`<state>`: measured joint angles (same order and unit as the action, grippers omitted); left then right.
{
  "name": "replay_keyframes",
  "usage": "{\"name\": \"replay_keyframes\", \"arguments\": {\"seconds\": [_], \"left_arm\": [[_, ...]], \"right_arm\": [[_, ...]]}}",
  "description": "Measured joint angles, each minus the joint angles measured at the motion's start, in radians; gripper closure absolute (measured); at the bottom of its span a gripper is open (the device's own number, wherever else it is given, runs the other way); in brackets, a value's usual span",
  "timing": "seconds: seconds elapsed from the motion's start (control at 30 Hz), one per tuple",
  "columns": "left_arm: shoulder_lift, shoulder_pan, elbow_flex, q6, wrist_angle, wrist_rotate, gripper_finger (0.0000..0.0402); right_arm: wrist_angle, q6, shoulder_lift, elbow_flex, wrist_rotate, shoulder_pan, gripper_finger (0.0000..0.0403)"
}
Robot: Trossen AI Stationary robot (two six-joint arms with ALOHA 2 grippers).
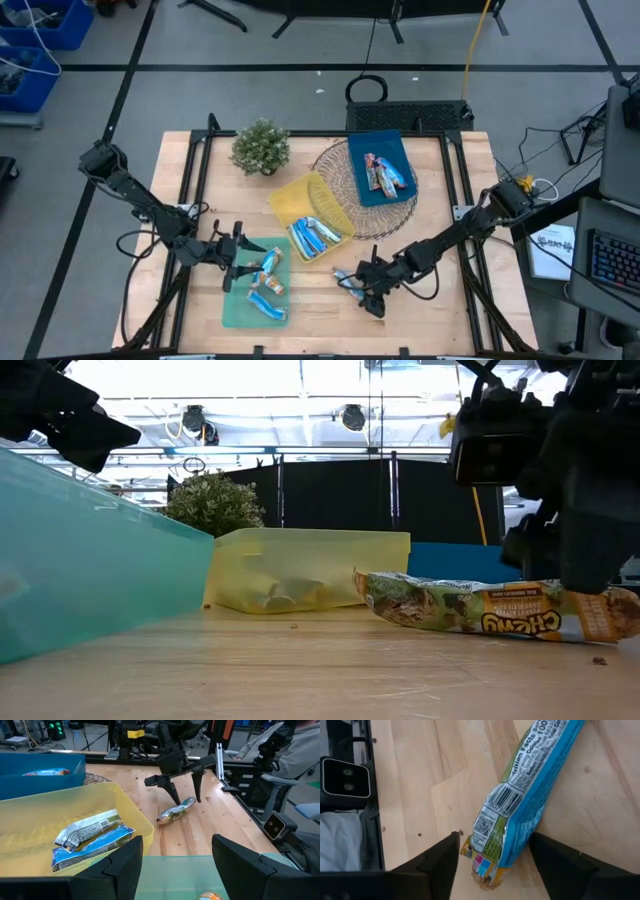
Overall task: Pick and place Granola Bars by type
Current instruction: Put the yellow granola bar into the green bin
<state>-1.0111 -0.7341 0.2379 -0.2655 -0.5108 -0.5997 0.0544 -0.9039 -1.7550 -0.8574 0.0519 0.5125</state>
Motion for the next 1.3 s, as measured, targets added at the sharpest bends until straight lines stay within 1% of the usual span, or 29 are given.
{"name": "replay_keyframes", "arguments": {"seconds": [0.13, 0.37, 0.4, 0.43, 0.57, 0.67, 1.0, 1.17, 1.3], "left_arm": [[0.0, 0.0, 0.0, -0.001, 0.0, 0.0, 0.016], [0.0, 0.0, 0.0, -0.001, -0.001, -0.001, 0.016], [0.0, 0.0, 0.0, -0.001, 0.0, -0.001, 0.016], [0.0, 0.0, 0.0, -0.001, -0.001, -0.001, 0.016], [0.0, 0.0, 0.0, -0.001, -0.001, -0.002, 0.016], [0.0, 0.0, 0.0, -0.001, -0.005, -0.003, 0.016], [0.0, 0.001, 0.0, 0.0, -0.018, -0.018, 0.016], [0.0, 0.019, 0.0, 0.0, -0.019, -0.034, 0.016], [0.0, 0.033, 0.0, 0.0, -0.019, -0.035, 0.016]], "right_arm": [[-0.009, 0.024, -0.002, 0.001, -0.026, 0.0, 0.0222], [-0.021, 0.111, -0.004, 0.003, -0.033, -0.001, 0.0362], [-0.018, 0.134, -0.005, 0.003, -0.033, -0.001, 0.0378], [-0.015, 0.158, -0.005, 0.003, -0.033, -0.001, 0.0386], [0.009, 0.224, -0.006, 0.005, -0.049, 0.0, 0.0383], [0.038, 0.3, -0.003, 0.006, -0.056, 0.0, 0.0391], [0.064, 0.489, 0.105, 0.007, -0.186, -0.001, 0.0394], [0.236, 0.629, 0.123, 0.006, -0.172, -0.008, 0.0395], [0.317, 0.702, 0.124, 0.006, -0.102, -0.024, 0.0395]]}}
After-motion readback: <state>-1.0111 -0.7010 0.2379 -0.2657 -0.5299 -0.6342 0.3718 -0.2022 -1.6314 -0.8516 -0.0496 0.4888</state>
